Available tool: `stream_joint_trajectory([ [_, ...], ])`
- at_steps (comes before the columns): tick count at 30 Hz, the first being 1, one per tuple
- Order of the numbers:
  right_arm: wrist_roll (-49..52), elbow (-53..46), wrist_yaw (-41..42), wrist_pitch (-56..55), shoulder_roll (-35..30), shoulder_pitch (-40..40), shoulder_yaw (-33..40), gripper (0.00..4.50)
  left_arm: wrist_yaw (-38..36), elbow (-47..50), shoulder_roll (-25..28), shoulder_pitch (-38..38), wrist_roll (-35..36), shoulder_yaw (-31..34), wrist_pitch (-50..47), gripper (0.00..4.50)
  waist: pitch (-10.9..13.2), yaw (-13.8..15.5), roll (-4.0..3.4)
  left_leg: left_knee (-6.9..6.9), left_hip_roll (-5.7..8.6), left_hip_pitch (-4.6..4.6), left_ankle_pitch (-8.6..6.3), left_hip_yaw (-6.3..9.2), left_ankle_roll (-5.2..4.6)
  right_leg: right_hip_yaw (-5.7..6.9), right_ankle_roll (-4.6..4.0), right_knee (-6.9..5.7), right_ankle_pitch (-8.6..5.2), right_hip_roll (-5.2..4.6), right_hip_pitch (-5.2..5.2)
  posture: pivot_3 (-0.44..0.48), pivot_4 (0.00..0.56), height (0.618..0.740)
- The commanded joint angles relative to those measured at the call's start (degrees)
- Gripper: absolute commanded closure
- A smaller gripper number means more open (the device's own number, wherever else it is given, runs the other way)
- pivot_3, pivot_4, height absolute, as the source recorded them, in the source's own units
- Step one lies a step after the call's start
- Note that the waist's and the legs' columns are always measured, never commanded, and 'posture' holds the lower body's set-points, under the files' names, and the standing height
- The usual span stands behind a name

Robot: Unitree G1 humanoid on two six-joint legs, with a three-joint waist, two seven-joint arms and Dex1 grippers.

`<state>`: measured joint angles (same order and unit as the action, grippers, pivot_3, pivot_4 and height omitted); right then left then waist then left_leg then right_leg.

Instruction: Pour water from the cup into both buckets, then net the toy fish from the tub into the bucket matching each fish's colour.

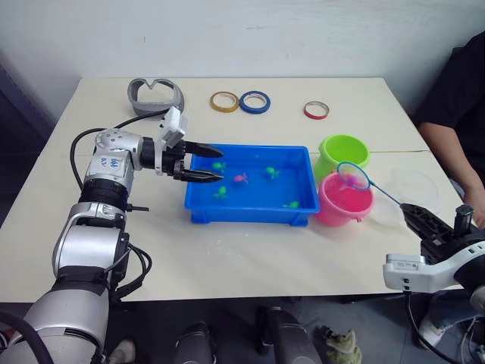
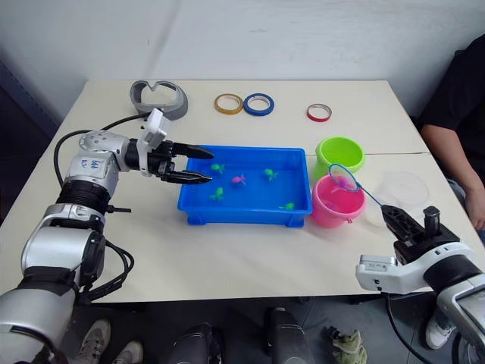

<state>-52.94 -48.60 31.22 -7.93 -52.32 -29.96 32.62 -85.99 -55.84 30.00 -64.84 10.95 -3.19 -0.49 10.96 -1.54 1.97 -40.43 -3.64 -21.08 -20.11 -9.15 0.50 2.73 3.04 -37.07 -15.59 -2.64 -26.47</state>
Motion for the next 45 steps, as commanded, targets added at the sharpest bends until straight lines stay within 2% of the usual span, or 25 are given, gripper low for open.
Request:
stream_joint_trajectory([
  [1,-3.27,0.31,-0.6,-2.56,1.49,0.78,2.63,4.5,-3.47,1.96,0.13,-0.72,0.04,0.08,0.77,0.9,0.0,0.01,0.0,0.0,0.0,0.0,0.0,0.0,0.0,0.0,0.0,0.0,0.0,0.0,0.0,0.0,0.15,0.727],
  [13,-11.44,-2.25,-2.34,-8.22,9.62,0.64,2.42,4.5,-3.56,1.12,0.07,-0.96,-0.12,-0.02,1.73,0.9,0.0,-0.04,0.0,-0.01,0.01,0.07,0.03,-0.04,0.04,-0.04,-0.02,-0.11,-0.01,0.0,0.0,0.0,0.15,0.727],
  [32,-13.74,-2.58,-4.4,-11.56,14.78,2.37,2.5,4.5,-3.61,1.75,-0.22,-0.68,0.24,0.14,1.07,0.9,-0.01,-0.11,0.02,-0.01,0.01,0.33,0.13,-0.03,0.19,-0.07,-0.23,-0.44,-0.13,-0.01,0.07,0.0,0.15,0.727],
  [45,-11.3,-4.58,0.63,-10.45,17.6,5.45,-0.26,4.5,-2.81,1.4,-0.13,-0.89,0.28,0.49,1.69,0.9,-0.01,-0.08,0.03,0.06,0.0,0.62,0.15,0.02,0.23,-0.13,-0.33,-0.57,-0.19,0.01,0.25,0.0,0.15,0.727],
])
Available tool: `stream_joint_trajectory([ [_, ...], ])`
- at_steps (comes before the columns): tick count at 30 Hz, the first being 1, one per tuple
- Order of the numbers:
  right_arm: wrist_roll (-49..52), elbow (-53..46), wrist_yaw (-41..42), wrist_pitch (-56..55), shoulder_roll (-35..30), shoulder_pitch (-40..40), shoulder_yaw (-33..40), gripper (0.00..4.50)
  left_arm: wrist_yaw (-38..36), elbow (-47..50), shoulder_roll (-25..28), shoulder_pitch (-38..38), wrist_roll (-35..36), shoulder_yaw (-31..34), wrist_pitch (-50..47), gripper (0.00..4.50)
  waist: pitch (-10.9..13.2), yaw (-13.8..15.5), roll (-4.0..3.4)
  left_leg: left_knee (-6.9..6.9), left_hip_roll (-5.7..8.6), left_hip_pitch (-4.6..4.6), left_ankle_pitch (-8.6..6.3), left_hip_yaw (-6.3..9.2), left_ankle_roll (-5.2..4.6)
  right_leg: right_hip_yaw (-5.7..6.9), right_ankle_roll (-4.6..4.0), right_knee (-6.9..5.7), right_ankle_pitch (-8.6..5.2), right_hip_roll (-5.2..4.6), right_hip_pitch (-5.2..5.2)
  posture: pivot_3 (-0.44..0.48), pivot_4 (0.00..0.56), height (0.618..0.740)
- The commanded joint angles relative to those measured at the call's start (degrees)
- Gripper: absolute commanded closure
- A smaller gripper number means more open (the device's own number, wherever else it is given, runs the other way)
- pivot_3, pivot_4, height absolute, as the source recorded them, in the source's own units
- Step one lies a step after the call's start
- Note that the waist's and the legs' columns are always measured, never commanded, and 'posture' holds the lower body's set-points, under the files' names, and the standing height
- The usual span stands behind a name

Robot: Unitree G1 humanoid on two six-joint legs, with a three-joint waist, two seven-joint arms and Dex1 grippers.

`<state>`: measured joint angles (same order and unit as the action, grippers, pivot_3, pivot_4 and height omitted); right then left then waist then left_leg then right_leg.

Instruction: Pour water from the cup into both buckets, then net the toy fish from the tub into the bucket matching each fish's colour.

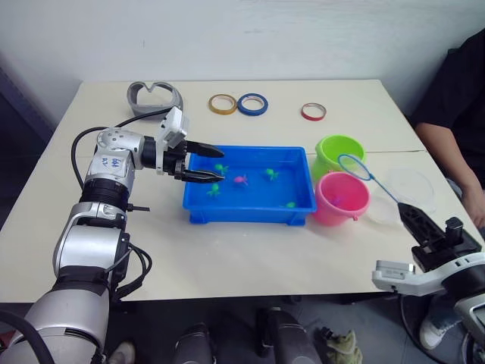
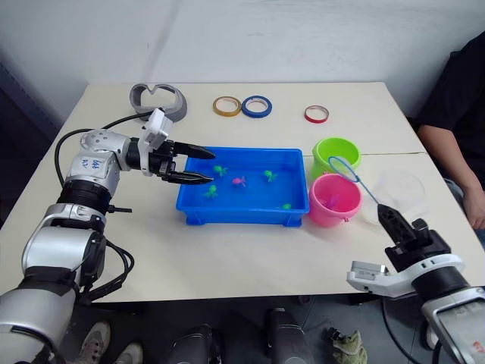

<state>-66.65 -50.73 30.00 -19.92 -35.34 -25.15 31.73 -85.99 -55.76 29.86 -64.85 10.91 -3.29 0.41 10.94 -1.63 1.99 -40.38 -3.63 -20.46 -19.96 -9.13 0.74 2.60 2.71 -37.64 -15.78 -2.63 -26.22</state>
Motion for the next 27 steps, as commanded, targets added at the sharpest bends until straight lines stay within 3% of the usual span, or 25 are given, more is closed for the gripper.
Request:
stream_joint_trajectory([
  [1,3.15,-2.53,2.59,1.98,1.06,0.72,0.24,4.5,-2.72,1.28,-0.04,-0.84,0.32,0.62,0.87,0.9,0.0,0.01,0.0,0.0,0.0,0.03,0.0,0.0,0.0,0.01,0.0,0.01,0.0,0.0,0.05,0.0,0.15,0.727],
  [3,6.19,-2.75,5.56,5.31,2.12,2.9,-0.1,4.5,-2.32,1.31,0.08,-0.58,0.34,0.78,0.83,0.9,0.0,-0.04,0.0,0.02,0.0,0.15,0.0,0.01,0.0,0.06,0.0,0.08,0.0,0.0,0.25,0.0,0.15,0.727],
  [8,19.46,-2.81,21.18,23.14,-0.31,22.2,-3.62,4.5,1.28,0.73,2.54,-0.27,-0.18,2.14,0.65,0.9,0.02,-1.28,0.03,0.03,0.0,0.42,0.0,0.38,-0.14,-0.04,0.03,0.17,0.02,-0.02,0.56,0.0,0.15,0.727],
  [11,23.51,-1.32,28.43,34.36,0.25,34.49,-10.29,4.5,4.06,0.94,5.51,0.59,-1.11,2.71,0.31,0.9,0.02,-1.51,0.03,0.1,-0.07,0.41,-0.06,0.66,-0.39,0.16,-0.13,0.19,0.05,0.0,0.59,0.0,0.15,0.727],
  [15,26.05,2.29,34.03,48.93,3.98,43.85,-19.43,4.5,5.36,3.76,10.47,3.57,-1.35,3.63,-0.65,0.9,0.01,-1.58,0.02,0.39,-0.18,0.43,0.05,0.82,-0.23,0.18,-0.43,0.11,0.08,0.04,0.52,0.0,0.15,0.727],
  [20,28.49,8.55,35.67,62.65,7.45,50.49,-28.16,4.5,6.99,9.85,16.35,9.14,-0.98,5.48,-3.6,0.9,0.01,-1.36,0.03,0.42,-0.18,-0.01,0.36,0.75,0.31,0.24,-0.57,-0.16,-0.01,-0.01,-0.14,0.0,0.15,0.727],
  [27,31.45,17.2,29.93,62.69,8.26,52.51,-36.66,4.5,9.84,23.38,20.9,20.2,3.2,10.66,-11.25,0.9,-0.01,-0.93,0.05,0.38,-0.18,-0.24,0.34,0.59,0.27,0.41,-0.57,-0.11,0.0,-0.11,-0.39,0.0,0.15,0.727],
])
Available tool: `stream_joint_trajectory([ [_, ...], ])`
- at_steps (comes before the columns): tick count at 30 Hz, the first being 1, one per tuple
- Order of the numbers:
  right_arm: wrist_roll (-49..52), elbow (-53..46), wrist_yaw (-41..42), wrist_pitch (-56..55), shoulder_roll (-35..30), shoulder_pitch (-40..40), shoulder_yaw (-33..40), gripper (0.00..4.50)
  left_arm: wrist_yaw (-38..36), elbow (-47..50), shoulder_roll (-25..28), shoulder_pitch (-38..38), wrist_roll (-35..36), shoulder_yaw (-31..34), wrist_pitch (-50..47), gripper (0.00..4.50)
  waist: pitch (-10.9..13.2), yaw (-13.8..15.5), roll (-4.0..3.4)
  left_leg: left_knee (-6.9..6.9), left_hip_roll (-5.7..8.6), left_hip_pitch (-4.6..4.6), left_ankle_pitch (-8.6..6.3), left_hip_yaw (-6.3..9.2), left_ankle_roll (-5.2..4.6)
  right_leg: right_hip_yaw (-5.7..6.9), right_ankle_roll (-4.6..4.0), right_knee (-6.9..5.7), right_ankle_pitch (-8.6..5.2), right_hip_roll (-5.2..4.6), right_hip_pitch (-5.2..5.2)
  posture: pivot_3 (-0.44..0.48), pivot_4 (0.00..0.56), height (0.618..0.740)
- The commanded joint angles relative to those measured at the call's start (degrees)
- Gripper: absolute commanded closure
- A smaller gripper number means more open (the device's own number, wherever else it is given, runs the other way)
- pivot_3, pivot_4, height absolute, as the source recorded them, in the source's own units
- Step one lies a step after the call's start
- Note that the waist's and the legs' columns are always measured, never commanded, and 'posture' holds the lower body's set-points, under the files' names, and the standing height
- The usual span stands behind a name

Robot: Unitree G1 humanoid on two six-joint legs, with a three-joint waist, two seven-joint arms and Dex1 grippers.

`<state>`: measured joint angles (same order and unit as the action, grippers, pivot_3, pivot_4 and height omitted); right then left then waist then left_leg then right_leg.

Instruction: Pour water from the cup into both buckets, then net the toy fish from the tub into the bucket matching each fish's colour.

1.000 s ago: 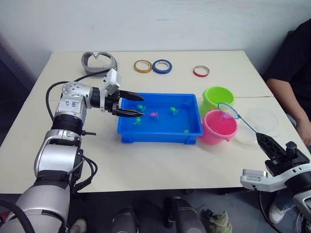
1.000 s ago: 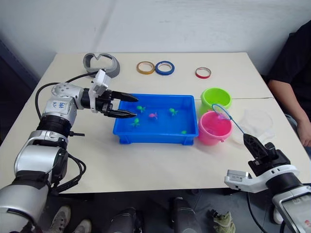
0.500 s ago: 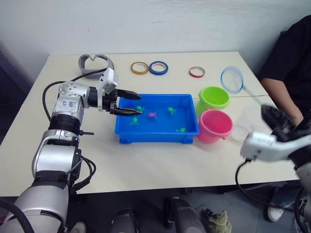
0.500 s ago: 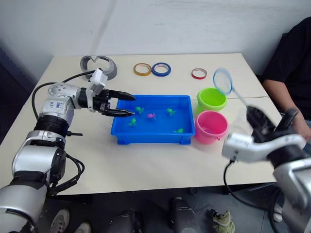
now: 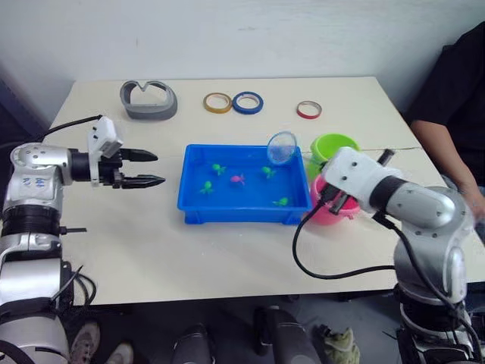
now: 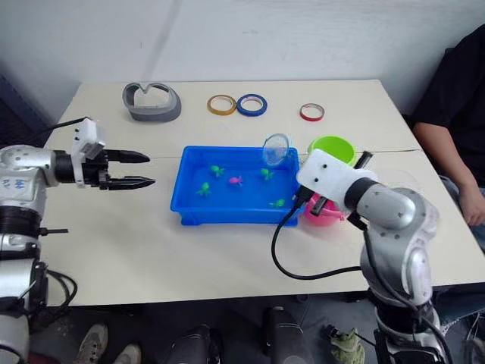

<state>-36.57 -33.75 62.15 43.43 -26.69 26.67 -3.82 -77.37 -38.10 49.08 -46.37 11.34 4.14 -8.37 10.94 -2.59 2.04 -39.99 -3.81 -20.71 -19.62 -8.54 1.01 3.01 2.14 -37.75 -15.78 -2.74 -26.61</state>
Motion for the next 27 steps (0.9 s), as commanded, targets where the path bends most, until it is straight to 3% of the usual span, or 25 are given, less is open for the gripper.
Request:
stream_joint_trajectory([
  [1,1.91,0.83,-2.88,-0.97,-0.63,0.62,-1.74,4.5,1.71,7.34,1.95,2.91,3.39,3.95,-3.41,0.9,0.0,0.08,0.0,-0.01,-0.01,-0.01,0.0,0.01,0.0,0.0,0.0,-0.01,0.0,0.01,0.0,0.0,0.15,0.727],
  [12,5.38,7.88,-10.49,-5.63,-1.01,0.7,-9.29,4.5,8.28,21.96,2.14,17.63,8.99,11.24,-8.85,0.9,-0.01,0.15,0.01,0.01,-0.02,0.05,0.03,0.02,0.05,-0.13,0.0,-0.04,0.0,0.02,0.01,0.0,0.15,0.727],
  [19,7.42,10.04,-13.31,-3.84,1.82,1.55,-12.43,4.5,10.02,24.04,1.49,19.94,10.76,11.56,-9.11,0.9,-0.01,0.07,0.01,0.03,-0.03,0.06,0.02,0.01,0.05,-0.18,-0.01,-0.03,0.0,0.03,0.02,0.0,0.15,0.727],
  [27,13.94,10.64,-15.51,5.02,8.38,3.68,-10.79,4.5,10.31,23.98,1.33,19.78,11.83,10.71,-8.59,0.9,-0.01,0.0,0.01,0.04,-0.05,0.05,0.02,0.02,0.05,-0.19,-0.01,-0.02,0.0,0.02,0.01,0.0,0.15,0.727],
])
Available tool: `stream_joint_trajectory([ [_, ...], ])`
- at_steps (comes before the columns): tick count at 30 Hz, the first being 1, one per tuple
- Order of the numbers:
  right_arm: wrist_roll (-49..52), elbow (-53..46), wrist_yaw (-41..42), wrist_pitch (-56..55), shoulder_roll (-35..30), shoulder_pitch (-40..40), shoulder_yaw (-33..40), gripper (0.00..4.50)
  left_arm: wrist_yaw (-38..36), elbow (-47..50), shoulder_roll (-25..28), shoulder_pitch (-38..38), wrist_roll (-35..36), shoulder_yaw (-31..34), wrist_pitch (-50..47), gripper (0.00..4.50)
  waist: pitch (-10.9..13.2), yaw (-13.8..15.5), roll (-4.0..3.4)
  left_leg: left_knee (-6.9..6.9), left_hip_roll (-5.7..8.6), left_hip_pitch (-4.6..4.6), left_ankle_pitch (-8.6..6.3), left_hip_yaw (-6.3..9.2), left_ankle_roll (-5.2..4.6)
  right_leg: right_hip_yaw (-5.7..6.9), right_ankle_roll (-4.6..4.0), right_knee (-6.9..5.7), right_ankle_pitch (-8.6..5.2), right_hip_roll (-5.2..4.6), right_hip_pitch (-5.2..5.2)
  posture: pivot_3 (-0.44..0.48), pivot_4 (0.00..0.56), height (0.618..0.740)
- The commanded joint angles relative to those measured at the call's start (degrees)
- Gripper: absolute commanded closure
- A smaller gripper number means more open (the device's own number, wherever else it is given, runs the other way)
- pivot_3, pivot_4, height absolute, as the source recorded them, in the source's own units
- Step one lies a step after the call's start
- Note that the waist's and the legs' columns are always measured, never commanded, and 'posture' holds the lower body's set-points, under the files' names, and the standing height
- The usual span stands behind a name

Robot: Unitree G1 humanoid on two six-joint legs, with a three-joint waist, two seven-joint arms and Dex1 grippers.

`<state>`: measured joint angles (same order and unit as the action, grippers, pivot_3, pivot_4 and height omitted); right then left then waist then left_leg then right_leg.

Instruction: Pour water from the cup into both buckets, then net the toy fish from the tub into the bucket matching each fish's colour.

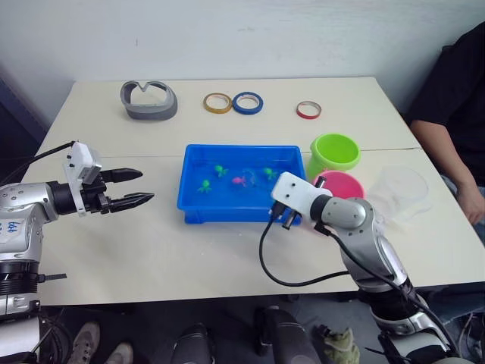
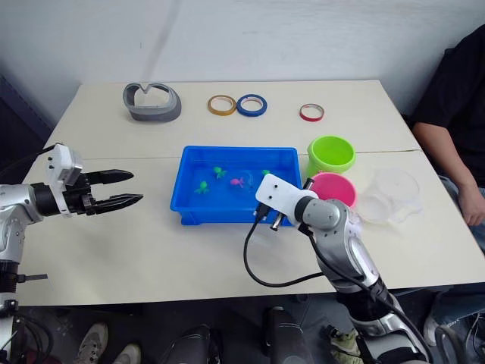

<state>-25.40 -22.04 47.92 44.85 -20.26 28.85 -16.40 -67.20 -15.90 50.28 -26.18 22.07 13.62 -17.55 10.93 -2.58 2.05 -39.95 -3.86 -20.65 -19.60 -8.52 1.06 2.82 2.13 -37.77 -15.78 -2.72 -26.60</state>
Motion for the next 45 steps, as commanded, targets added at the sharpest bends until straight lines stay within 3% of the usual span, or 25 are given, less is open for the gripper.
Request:
stream_joint_trajectory([
  [1,4.37,-1.65,-1.25,6.49,2.97,2.01,3.15,4.5,0.2,1.77,0.1,-0.66,1.17,1.02,0.58,0.9,0.0,-0.01,0.0,0.0,0.0,0.0,0.0,0.0,0.0,0.0,0.0,0.01,0.0,0.0,0.0,0.0,0.15,0.727],
  [11,19.61,-11.56,1.83,27.06,-1.19,4.69,12.69,4.5,0.11,1.58,-1.88,-2.98,1.99,0.4,1.29,0.9,0.0,0.67,0.0,0.03,-0.01,-0.16,-0.04,0.09,-0.04,0.01,0.0,0.16,0.0,-0.03,-0.03,0.0,0.15,0.727],
  [23,32.12,-17.57,-1.14,30.36,-7.58,4.15,17.3,4.5,-1.58,-0.76,-4.33,-6.93,2.15,-1.65,2.36,0.9,0.0,0.92,0.0,0.01,0.0,-0.4,-0.05,0.12,-0.05,0.04,0.0,0.29,0.0,-0.04,-0.1,0.0,0.15,0.727],
  [35,45.53,-27.79,2.35,39.31,-21.98,0.19,42.63,4.5,-6.24,-14.33,-11.12,-19.95,-0.25,-7.1,8.19,0.9,-0.01,1.17,0.01,0.01,0.05,-0.56,-0.1,0.13,-0.15,0.18,0.09,0.5,0.05,-0.03,-0.08,0.0,0.15,0.727],
  [39,46.01,-32.15,4.2,43.1,-29.67,-8.06,56.17,4.5,-7.89,-20.92,-14.97,-25.18,-1.1,-8.59,10.76,0.9,-0.01,1.28,0.01,0.04,0.05,-0.57,-0.11,0.14,-0.16,0.16,0.1,0.57,0.06,-0.02,-0.06,0.0,0.15,0.727],
  [45,47.91,-37.74,4.43,45.22,-29.91,-19.47,67.77,4.5,-10.66,-28.7,-17.94,-29.54,-2.8,-9.44,14.59,0.9,-0.01,0.97,0.02,0.12,0.04,-0.47,-0.11,0.15,-0.17,0.16,0.23,0.65,0.14,0.08,-0.06,0.0,0.15,0.727],
])
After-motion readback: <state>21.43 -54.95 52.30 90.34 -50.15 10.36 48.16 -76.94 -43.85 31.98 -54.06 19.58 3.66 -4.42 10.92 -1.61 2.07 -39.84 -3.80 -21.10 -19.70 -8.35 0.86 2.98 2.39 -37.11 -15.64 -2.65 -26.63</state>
